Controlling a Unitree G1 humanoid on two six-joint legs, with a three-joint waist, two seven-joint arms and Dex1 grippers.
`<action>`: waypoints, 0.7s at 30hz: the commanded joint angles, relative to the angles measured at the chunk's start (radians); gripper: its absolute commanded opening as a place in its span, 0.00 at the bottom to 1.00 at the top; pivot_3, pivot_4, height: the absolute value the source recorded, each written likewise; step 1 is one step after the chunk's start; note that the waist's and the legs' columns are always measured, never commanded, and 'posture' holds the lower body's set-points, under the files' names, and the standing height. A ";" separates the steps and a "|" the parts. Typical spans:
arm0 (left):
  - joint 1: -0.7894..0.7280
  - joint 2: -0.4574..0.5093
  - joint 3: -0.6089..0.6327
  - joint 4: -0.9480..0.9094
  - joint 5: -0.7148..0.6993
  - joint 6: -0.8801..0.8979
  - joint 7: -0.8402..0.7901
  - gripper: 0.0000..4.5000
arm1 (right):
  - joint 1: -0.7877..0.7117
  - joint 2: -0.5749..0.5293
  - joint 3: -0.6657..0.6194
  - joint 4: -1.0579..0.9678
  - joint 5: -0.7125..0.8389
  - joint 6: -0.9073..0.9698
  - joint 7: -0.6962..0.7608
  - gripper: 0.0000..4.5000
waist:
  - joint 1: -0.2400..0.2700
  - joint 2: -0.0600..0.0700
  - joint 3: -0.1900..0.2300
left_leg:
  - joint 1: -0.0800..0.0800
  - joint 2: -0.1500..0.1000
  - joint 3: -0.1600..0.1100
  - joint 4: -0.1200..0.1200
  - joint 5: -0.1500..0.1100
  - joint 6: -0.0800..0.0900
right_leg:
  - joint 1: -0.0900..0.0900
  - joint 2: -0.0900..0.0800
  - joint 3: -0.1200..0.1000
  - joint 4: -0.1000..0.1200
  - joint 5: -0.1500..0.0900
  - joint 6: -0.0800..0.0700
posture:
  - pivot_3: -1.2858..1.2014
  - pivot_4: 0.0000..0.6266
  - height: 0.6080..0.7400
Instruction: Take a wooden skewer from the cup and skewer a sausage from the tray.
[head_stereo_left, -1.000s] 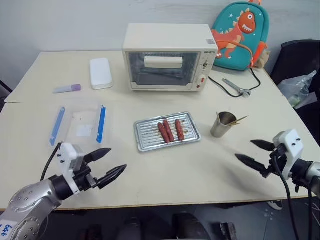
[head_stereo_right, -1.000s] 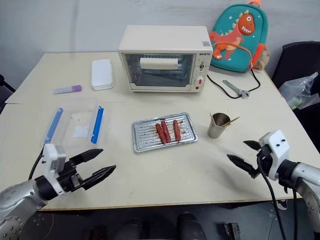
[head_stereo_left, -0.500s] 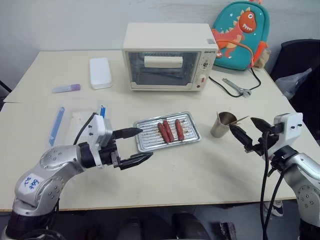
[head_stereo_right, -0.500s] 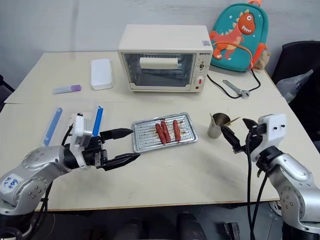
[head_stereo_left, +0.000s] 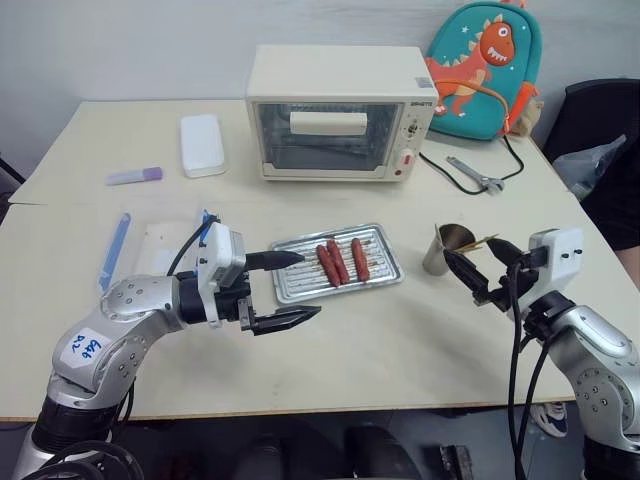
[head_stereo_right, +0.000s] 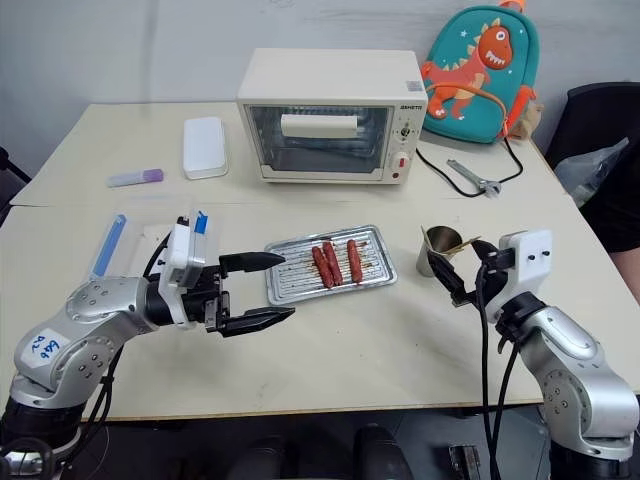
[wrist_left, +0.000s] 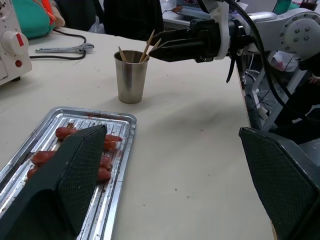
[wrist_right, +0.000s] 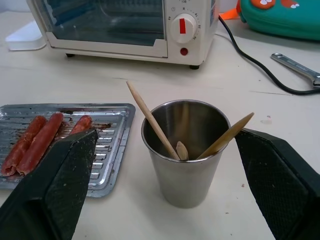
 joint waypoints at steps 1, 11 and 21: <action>-0.005 0.000 0.010 -0.004 0.006 -0.022 -0.011 0.99 | 0.030 0.002 -0.021 -0.061 0.010 -0.016 -0.013 1.00 | 0.000 0.000 0.000 | 0.000 0.000 0.000 0.000 0.000 0.000 | 0.000 0.000 0.000 0.000 0.000 0.000 | 0.52 0.24 1.00; -0.019 -0.014 -0.012 0.017 0.027 -0.044 -0.026 0.99 | 0.037 -0.009 -0.024 -0.108 0.062 0.000 -0.023 1.00 | -0.001 0.000 0.000 | 0.000 0.000 0.000 0.000 -0.001 0.002 | 0.000 0.000 0.000 0.001 0.000 0.000 | 0.52 0.24 1.00; -0.054 -0.033 -0.037 0.055 0.063 -0.077 -0.049 0.99 | -0.054 -0.006 0.033 -0.064 0.057 0.002 -0.016 1.00 | 0.000 0.000 0.000 | 0.000 0.000 0.000 0.000 -0.001 0.002 | 0.000 -0.001 0.000 0.001 0.000 0.000 | 0.52 0.24 1.00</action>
